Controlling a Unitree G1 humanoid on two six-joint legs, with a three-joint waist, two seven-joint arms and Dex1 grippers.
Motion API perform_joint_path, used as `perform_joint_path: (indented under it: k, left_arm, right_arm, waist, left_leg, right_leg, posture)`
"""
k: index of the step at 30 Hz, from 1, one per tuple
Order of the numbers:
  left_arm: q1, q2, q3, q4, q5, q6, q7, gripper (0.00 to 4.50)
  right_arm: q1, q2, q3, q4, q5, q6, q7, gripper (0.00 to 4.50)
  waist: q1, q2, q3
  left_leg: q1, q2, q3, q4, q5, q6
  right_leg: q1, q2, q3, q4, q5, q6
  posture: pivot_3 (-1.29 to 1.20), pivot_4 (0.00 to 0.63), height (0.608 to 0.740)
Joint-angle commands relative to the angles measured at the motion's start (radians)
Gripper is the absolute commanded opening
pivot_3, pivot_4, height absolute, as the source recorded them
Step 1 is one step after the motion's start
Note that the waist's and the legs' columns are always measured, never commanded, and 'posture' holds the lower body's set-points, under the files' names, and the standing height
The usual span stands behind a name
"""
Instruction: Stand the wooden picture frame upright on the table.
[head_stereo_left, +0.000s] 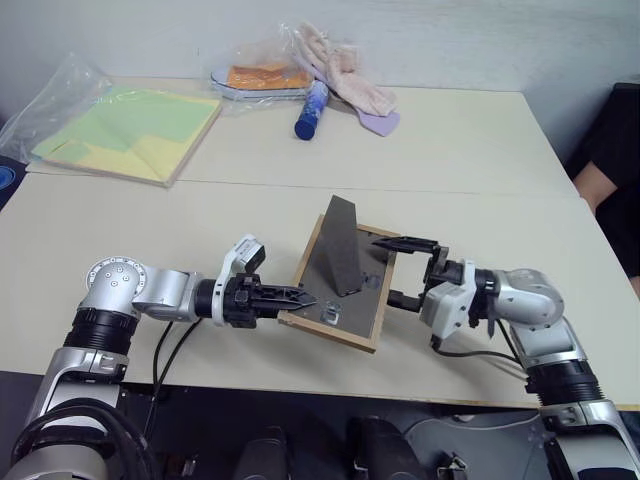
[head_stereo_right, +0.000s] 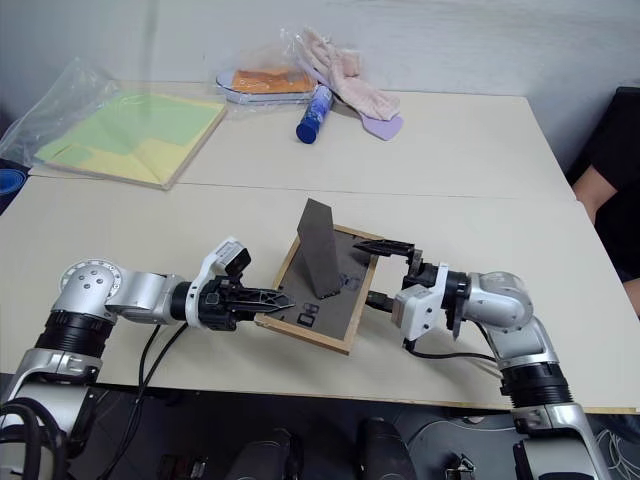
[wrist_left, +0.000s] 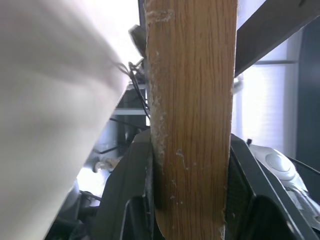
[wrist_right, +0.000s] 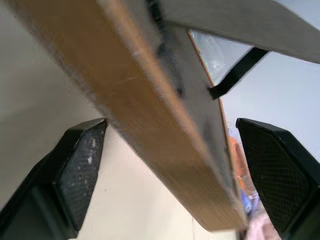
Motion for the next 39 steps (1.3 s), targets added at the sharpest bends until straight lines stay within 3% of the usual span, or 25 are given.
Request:
perform_joint_path:
  k: [1,5,7,10,12,15,16,20,24,27,33,39]
  left_arm:
    - [-0.019,0.032,-0.015,-0.045,-0.085,-0.006,-0.031,1.27]
    - [-0.016,0.043,-0.020,-0.069,-0.085,-0.030,-0.031,1.27]
    - [0.006,0.022,0.030,-0.108,-0.085,-0.098,0.012,1.27]
    - [0.027,0.028,0.097,-0.168,-0.085,-0.156,0.037,2.30]
    - [0.056,0.065,0.139,-0.218,-0.085,-0.197,0.068,2.91]
    - [0.110,0.104,0.273,-0.273,-0.016,-0.287,0.036,3.86]
    - [0.122,0.114,0.303,-0.277,-0.005,-0.297,0.012,3.88]
    - [0.215,0.234,0.391,-0.380,0.369,-0.463,-0.330,3.88]
    - [0.304,0.237,0.363,-0.449,0.766,-0.853,-0.598,3.88]
    - [0.354,0.212,0.278,-0.479,0.990,-1.066,-0.751,4.45]
    - [0.391,0.100,0.221,-0.491,1.162,-1.233,-0.831,4.50]
    - [0.392,0.064,0.231,-0.512,1.192,-1.221,-0.840,4.50]
  right_arm:
    - [-0.022,0.006,-0.007,0.030,-0.090,-0.086,-0.126,2.96]
    - [-0.025,0.021,-0.010,0.041,-0.167,-0.107,-0.244,1.73]
    - [-0.021,0.020,-0.011,0.048,-0.197,-0.114,-0.289,1.69]
    - [-0.021,0.018,-0.008,0.048,-0.207,-0.098,-0.337,1.61]
    - [-0.024,0.016,-0.001,0.042,-0.195,-0.084,-0.355,1.33]
    - [-0.017,0.004,0.020,0.025,-0.146,-0.058,-0.359,1.26]
    - [-0.011,-0.001,0.023,0.019,-0.133,-0.052,-0.362,1.26]
    - [0.038,-0.020,0.050,-0.024,0.101,0.095,-0.267,1.26]
    - [0.144,0.002,0.073,-0.251,0.672,0.677,-0.062,1.26]
    - [0.174,-0.041,0.046,-0.341,0.968,1.092,-0.005,1.26]
    - [0.128,0.002,-0.017,-0.231,0.990,1.288,-0.024,1.26]
    - [0.118,0.044,-0.029,-0.123,0.911,1.323,-0.023,1.26]
  waist:
    - [-0.004,0.000,0.000]
    - [-0.004,0.000,0.000]
    - [-0.004,0.000,0.000]
    - [-0.003,0.000,0.000]
    - [-0.005,0.000,0.001]
    - [-0.010,0.001,0.001]
    - [-0.010,0.001,0.001]
    - [-0.007,0.001,0.001]
    - [0.006,0.002,0.002]
    - [0.014,0.003,0.002]
    - [0.020,0.003,0.002]
    - [0.016,0.003,0.002]
  left_leg:
    - [0.000,0.000,0.000,0.000,0.000,0.000]
    - [0.000,0.000,0.000,0.000,0.000,-0.001]
    - [0.000,0.000,0.000,0.000,0.001,-0.001]
    - [0.000,0.000,0.000,0.000,0.001,-0.001]
    - [0.000,0.000,0.000,0.000,0.001,-0.001]
    - [0.000,0.001,0.000,0.000,0.001,-0.001]
    - [0.000,0.001,0.000,-0.001,0.001,-0.001]
    - [0.000,0.001,0.000,-0.001,0.001,-0.002]
    - [0.000,0.000,0.000,-0.001,0.001,-0.002]
    - [0.000,0.001,-0.001,-0.001,0.001,-0.001]
    - [-0.001,0.001,0.000,-0.002,-0.001,0.001]
    - [-0.001,0.001,0.001,-0.003,-0.001,0.002]
  right_leg:
    - [0.000,0.000,0.000,0.000,0.000,0.000]
    - [0.000,0.001,0.000,0.000,0.000,0.000]
    - [0.000,0.001,0.000,0.000,0.000,0.000]
    - [0.000,0.001,0.000,0.000,0.000,0.000]
    - [0.000,0.001,0.000,0.000,0.000,0.000]
    - [-0.001,0.001,0.001,0.000,0.000,0.000]
    - [-0.001,0.001,0.001,0.001,0.000,-0.001]
    - [-0.001,0.002,0.000,0.001,-0.001,-0.001]
    - [0.001,0.002,0.000,-0.001,-0.001,-0.002]
    - [0.001,0.001,0.000,-0.001,-0.001,-0.002]
    - [0.000,-0.001,0.000,-0.006,-0.001,-0.002]
    - [-0.001,0.000,0.000,-0.006,-0.001,-0.001]
  posture:
    - [0.00,0.150,0.740]
    - [0.00,0.150,0.740]
    - [0.00,0.150,0.740]
    - [0.00,0.150,0.740]
    - [0.00,0.150,0.740]
    - [0.00,0.150,0.740]
    - [0.00,0.150,0.740]
    - [0.00,0.150,0.740]
    - [0.00,0.150,0.740]
    - [0.00,0.150,0.740]
    - [0.00,0.150,0.740]
    - [0.00,0.150,0.740]
